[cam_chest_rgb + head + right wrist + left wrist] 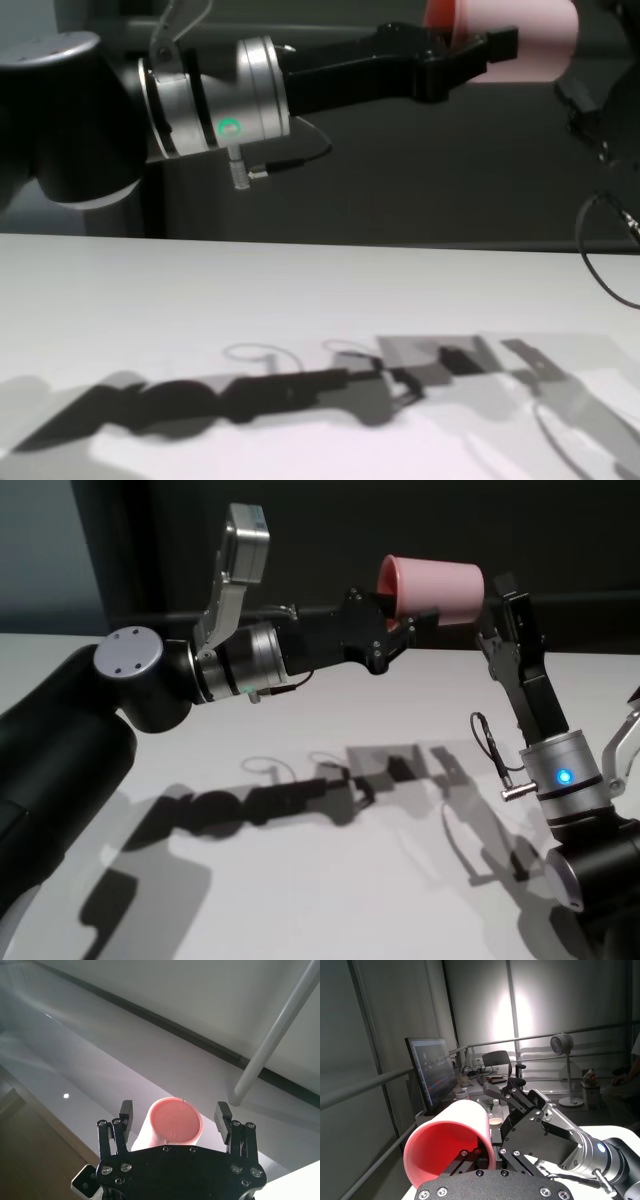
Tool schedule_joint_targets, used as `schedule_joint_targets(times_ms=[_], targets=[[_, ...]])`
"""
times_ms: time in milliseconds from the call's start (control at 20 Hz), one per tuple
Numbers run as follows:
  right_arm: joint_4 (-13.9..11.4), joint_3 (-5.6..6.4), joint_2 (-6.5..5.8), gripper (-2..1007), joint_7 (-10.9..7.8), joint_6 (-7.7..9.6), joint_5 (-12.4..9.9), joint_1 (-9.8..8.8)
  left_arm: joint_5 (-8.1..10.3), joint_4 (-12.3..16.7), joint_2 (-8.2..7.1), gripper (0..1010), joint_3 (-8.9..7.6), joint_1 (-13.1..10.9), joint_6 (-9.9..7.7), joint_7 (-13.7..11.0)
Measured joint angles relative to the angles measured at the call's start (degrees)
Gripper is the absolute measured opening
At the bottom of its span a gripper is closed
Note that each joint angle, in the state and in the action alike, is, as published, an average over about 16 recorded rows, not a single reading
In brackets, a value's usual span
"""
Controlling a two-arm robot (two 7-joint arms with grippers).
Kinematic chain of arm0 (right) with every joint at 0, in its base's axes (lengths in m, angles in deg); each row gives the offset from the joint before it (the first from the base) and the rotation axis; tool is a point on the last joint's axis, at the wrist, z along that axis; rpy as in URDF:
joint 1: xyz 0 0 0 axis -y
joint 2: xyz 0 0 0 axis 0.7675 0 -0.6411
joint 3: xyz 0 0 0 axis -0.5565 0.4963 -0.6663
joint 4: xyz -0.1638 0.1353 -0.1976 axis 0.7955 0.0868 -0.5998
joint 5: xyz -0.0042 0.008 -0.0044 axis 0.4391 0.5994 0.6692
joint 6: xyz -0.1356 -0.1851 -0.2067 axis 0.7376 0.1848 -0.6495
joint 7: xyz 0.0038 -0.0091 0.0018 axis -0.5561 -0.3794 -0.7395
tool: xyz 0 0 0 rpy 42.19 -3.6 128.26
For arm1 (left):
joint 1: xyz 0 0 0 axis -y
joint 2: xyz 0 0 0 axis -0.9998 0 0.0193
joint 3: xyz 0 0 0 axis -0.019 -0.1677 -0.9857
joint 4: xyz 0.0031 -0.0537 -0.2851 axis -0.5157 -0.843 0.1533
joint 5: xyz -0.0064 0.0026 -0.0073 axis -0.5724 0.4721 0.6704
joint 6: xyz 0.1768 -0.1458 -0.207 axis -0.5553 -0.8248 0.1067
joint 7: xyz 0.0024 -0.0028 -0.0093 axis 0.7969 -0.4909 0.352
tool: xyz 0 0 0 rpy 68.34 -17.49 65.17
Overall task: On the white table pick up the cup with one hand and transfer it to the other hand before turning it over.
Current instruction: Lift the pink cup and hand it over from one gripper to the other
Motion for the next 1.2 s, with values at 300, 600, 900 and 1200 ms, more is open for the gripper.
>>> schedule_joint_targets(times_ms=[300,600,900,1200], targets=[[2.31,-1.35,0.37,1002,-0.24,-0.46,-0.56,1.94,0.0,0.0,0.0,48,0.0,0.0,0.0,0.0],[3.63,-2.51,0.57,1002,-0.27,-1.01,-0.86,3.1,0.0,0.0,0.0,48,0.0,0.0,0.0,0.0],[4.21,-3.29,0.49,1002,-0.38,-1.45,-1.32,3.63,0.0,0.0,0.0,48,0.0,0.0,0.0,0.0],[4.53,-3.98,0.28,1002,-0.66,-1.65,-2.21,3.97,0.0,0.0,0.0,49,0.0,0.0,0.0,0.0]])
